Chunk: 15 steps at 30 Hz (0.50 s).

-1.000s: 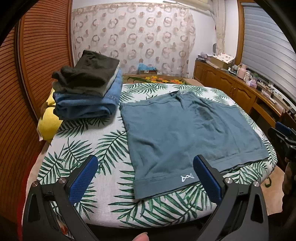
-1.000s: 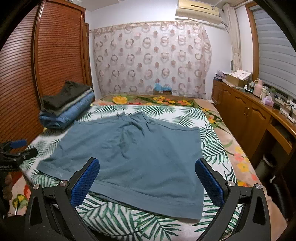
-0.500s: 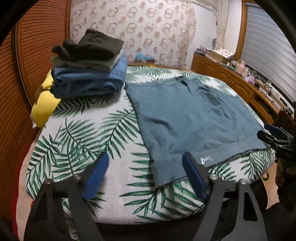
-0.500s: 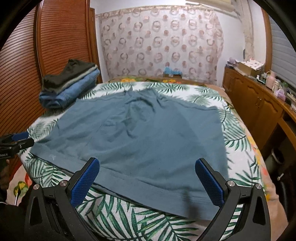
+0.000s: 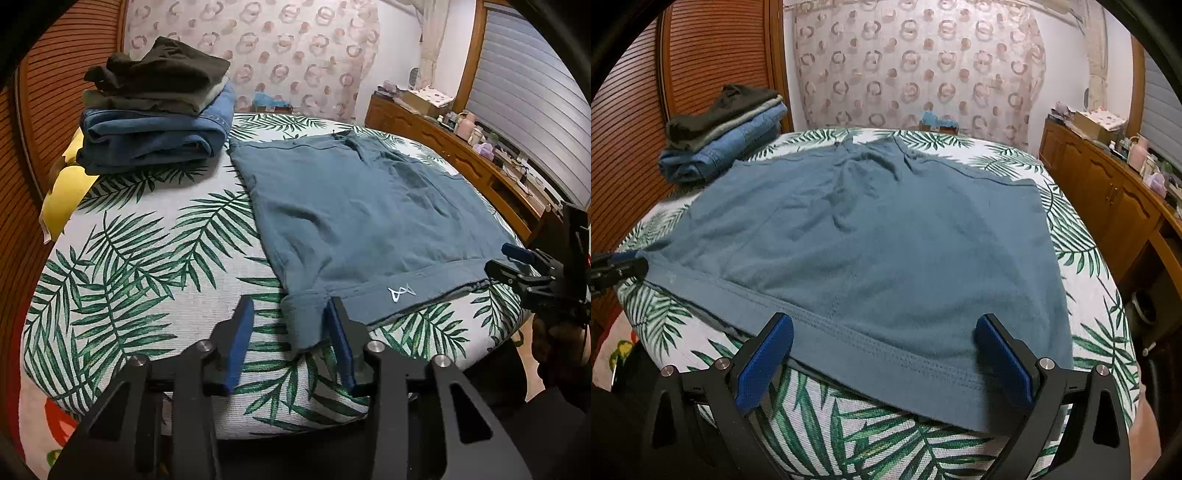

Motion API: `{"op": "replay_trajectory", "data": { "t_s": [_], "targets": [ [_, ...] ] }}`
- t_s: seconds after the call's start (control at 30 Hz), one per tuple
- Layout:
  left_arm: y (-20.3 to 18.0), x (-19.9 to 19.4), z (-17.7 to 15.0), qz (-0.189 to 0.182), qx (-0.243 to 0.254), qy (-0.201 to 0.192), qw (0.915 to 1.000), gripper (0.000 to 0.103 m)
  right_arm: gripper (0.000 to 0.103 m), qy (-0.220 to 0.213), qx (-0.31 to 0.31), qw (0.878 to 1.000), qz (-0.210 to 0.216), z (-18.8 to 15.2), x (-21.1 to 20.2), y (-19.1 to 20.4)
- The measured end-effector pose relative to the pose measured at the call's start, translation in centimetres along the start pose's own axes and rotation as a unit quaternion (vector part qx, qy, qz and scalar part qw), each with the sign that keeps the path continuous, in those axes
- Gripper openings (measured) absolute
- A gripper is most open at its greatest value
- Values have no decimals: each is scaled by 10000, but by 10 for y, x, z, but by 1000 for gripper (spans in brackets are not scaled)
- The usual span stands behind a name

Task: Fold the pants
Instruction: 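Lower the left tool to the shorts' leg hem and grasp it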

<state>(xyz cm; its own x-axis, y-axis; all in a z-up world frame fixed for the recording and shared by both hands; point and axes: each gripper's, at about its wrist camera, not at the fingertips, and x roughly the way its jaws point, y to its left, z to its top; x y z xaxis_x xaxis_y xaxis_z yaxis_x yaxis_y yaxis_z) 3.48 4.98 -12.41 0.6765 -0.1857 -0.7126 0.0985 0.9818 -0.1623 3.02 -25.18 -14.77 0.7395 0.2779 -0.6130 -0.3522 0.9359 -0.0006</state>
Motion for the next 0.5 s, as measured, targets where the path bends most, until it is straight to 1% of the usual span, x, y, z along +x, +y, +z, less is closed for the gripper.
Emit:
{"op": "replay_trajectory", "data": {
  "t_s": [0.1,0.13,0.27,0.37,0.43,0.5],
  "targets": [
    [-1,0,0,-72,46,9,10000,29,100,-68,-15,10000,-3,-1,-5,2],
    [-2,0,0,-124,52,13,9999,24,100,-77,-27,10000,-7,-2,-7,3],
    [-3,-3,2,-275,33,-73,9996,12,100,-98,-77,9999,6,-2,-1,2],
    [-6,-11,5,-374,48,-229,9990,9,101,-125,-103,9999,18,1,5,0],
    [-12,-15,10,-414,89,-320,9986,9,102,-123,-118,9999,25,0,5,-1],
    [-18,-20,17,-510,138,-422,9977,8,102,-87,-137,9999,41,7,11,-5]
  ]
}}
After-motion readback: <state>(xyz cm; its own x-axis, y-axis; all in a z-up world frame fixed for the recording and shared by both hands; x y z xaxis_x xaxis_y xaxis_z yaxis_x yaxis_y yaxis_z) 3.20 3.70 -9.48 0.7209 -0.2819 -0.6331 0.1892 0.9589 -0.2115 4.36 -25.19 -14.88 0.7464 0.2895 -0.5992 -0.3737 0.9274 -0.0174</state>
